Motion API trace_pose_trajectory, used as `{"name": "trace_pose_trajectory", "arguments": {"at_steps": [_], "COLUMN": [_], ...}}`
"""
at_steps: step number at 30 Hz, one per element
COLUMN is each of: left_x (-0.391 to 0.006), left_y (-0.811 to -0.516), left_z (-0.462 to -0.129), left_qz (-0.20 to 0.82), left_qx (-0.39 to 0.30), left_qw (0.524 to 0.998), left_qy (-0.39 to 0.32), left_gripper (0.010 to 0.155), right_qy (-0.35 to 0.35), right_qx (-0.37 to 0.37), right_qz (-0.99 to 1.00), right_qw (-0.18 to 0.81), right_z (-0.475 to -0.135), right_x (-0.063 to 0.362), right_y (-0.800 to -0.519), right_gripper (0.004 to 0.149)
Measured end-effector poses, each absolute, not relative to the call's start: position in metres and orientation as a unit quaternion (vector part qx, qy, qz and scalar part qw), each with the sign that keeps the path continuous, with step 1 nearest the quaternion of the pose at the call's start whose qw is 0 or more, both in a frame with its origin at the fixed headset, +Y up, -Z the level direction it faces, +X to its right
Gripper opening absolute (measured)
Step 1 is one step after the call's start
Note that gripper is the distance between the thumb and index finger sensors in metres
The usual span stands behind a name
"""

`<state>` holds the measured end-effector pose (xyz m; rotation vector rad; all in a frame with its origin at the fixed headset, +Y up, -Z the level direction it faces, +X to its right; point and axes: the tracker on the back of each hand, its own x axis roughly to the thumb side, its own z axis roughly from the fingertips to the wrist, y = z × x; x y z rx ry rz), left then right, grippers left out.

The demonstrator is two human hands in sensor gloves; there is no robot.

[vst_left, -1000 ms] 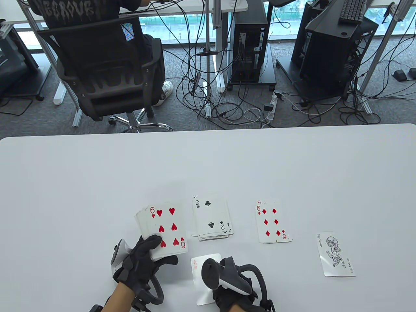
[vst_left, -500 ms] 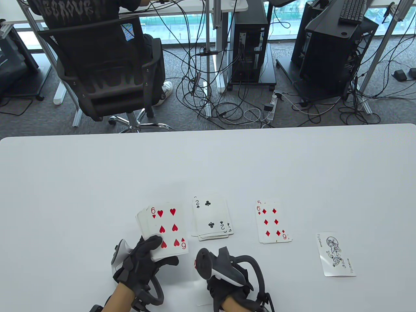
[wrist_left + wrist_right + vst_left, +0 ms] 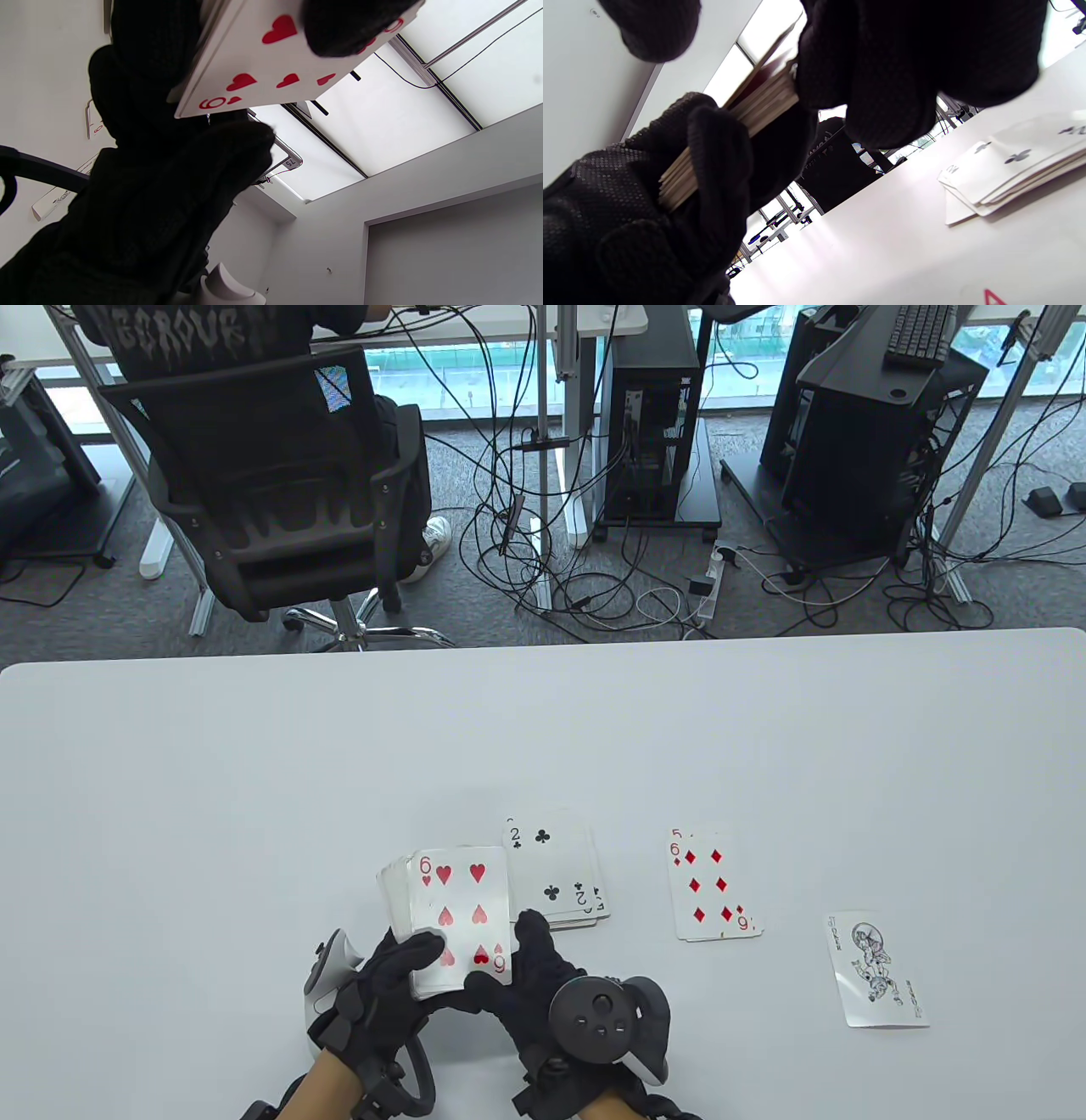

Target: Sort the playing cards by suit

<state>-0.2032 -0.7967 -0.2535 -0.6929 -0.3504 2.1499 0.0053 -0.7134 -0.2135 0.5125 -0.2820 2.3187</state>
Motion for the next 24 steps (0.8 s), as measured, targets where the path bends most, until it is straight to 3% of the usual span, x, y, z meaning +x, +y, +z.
{"name": "trace_pose_trajectory", "arguments": {"at_steps": [8,15,24], "left_x": [-0.194,-0.192,-0.192], "left_y": [-0.793,-0.794,-0.793], "left_z": [-0.249,-0.249,-0.249], "left_qz": [0.843,0.838,0.839], "left_qx": [-0.296,-0.306,-0.303], "left_qw": [0.418,0.417,0.415], "left_qy": [-0.165,-0.174,-0.177], "left_gripper": [0.055,0.056,0.056], "right_qy": [-0.157,-0.149,-0.171], "right_qx": [0.184,0.162,0.145], "right_qz": [0.914,0.883,0.884], "right_qw": [0.326,0.415,0.411], "right_z": [-0.211,-0.213,-0.214], "right_x": [0.009,0.021,0.029], "right_y": [-0.713,-0.714,-0.711], "right_gripper": [0.074,0.043,0.039]}}
